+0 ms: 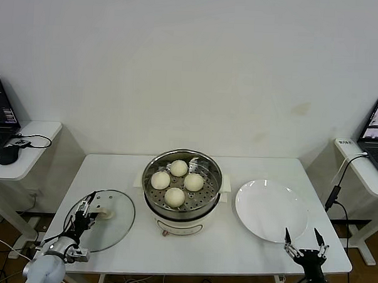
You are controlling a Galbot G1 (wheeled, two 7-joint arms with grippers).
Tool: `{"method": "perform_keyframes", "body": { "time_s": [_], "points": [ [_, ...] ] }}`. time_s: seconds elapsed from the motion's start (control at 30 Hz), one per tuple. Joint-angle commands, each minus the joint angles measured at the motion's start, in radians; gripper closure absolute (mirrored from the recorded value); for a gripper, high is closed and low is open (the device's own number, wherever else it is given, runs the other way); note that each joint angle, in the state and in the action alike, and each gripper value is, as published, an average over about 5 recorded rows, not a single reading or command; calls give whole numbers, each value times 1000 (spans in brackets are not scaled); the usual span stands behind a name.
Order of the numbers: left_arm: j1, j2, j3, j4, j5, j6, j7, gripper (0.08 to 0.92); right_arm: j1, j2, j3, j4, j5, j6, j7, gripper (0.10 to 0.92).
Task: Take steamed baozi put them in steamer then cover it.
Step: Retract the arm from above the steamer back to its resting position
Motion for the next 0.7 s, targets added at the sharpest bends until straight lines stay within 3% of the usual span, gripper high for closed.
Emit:
{"method": "perform_keyframes", "body": {
  "time_s": [0.03, 0.43, 0.7],
  "points": [
    [-29, 1, 8, 41, -15, 1, 8, 295, 1, 4, -2, -7, -4, 1, -1, 203],
    [-36, -11, 11, 87, -32, -9, -30, 641, -2, 4, -9, -8, -10, 2, -3, 203],
    [21, -13, -13, -26, -45, -2, -87, 842, -3, 7, -25, -9, -27, 3, -6, 203]
  ]
}}
